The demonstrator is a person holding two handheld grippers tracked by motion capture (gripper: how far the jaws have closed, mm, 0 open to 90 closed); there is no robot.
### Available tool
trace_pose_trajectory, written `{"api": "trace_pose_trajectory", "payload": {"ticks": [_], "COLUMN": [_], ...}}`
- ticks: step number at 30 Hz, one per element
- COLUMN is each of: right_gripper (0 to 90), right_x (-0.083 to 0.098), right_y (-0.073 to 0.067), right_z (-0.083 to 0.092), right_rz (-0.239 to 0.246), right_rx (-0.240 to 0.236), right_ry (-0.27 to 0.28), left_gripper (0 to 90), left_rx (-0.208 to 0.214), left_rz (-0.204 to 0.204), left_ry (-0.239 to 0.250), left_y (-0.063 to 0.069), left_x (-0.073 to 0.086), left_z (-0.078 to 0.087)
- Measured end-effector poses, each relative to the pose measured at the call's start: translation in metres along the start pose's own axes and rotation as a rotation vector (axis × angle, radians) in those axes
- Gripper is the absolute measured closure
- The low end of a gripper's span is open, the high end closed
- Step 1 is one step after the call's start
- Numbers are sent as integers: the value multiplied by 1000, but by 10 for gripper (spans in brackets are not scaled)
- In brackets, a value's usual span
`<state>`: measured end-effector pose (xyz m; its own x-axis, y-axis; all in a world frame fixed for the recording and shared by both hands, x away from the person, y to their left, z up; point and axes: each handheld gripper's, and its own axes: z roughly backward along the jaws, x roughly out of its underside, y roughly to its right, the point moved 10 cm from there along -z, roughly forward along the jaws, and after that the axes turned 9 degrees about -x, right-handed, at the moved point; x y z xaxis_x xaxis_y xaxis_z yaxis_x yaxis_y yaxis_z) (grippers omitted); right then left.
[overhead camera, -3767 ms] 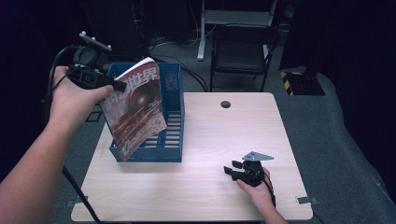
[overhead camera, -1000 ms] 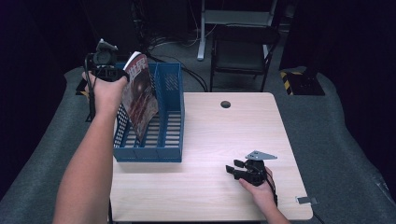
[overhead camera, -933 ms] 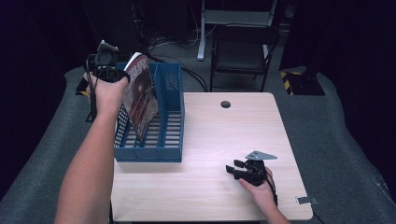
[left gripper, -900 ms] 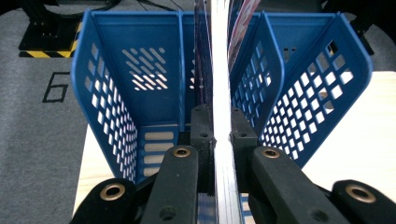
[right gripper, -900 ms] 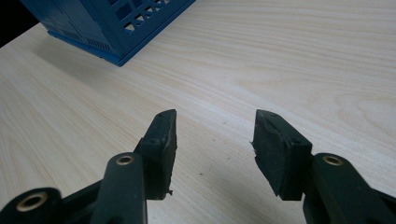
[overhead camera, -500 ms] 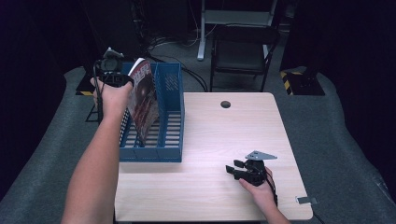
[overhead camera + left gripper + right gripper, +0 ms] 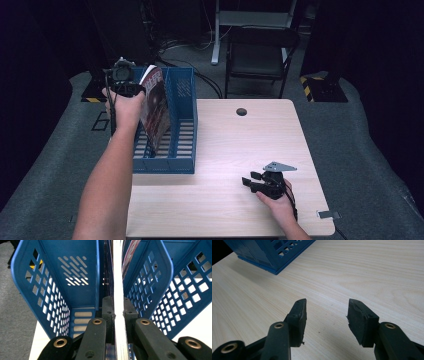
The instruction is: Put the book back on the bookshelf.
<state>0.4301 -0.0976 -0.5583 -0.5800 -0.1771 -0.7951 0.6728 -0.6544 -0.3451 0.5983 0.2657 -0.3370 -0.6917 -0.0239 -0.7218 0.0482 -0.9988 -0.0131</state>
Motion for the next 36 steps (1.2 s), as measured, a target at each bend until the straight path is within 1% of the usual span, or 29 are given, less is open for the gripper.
{"api": "trace_pose_trajectory", "payload": {"ticks": [1,3,4,5,6,9,12,16,19,27,30,32,36], "right_gripper": [494,494,494,494,494,494,494,494,494,494,494,494,494], "right_x": [0,0,0,0,0,1,0,1,0,1,1,1,1], "right_y": [0,0,0,0,-1,-1,-1,-1,-1,-1,-1,-1,-1], "right_z": [0,0,0,0,0,0,0,0,0,0,0,0,-1], "right_rz": [1,2,1,1,-5,-4,-4,-4,-3,-3,-3,-4,-2], "right_rx": [0,-2,-3,-3,-3,-3,-4,-5,-6,-6,-6,-5,-5], "right_ry": [-2,-1,0,0,-2,-3,-2,-3,-3,-4,-4,-3,-4], "left_gripper": [841,841,841,841,841,841,841,841,841,841,841,841,841], "left_rx": [-2,-5,-6,-9,-10,-17,-22,-31,-37,-34,-38,-42,-39], "left_rz": [-6,1,-3,5,-2,-1,-7,2,2,16,5,-1,4], "left_ry": [4,8,6,10,9,12,8,10,15,24,21,27,29], "left_y": [-1,0,-1,0,-1,-1,-2,-3,-3,-3,-1,0,1], "left_x": [0,-1,0,0,1,2,3,2,2,5,8,9,10], "left_z": [-1,-3,-4,-6,-6,-10,-11,-12,-12,-16,-19,-21,-22]}}
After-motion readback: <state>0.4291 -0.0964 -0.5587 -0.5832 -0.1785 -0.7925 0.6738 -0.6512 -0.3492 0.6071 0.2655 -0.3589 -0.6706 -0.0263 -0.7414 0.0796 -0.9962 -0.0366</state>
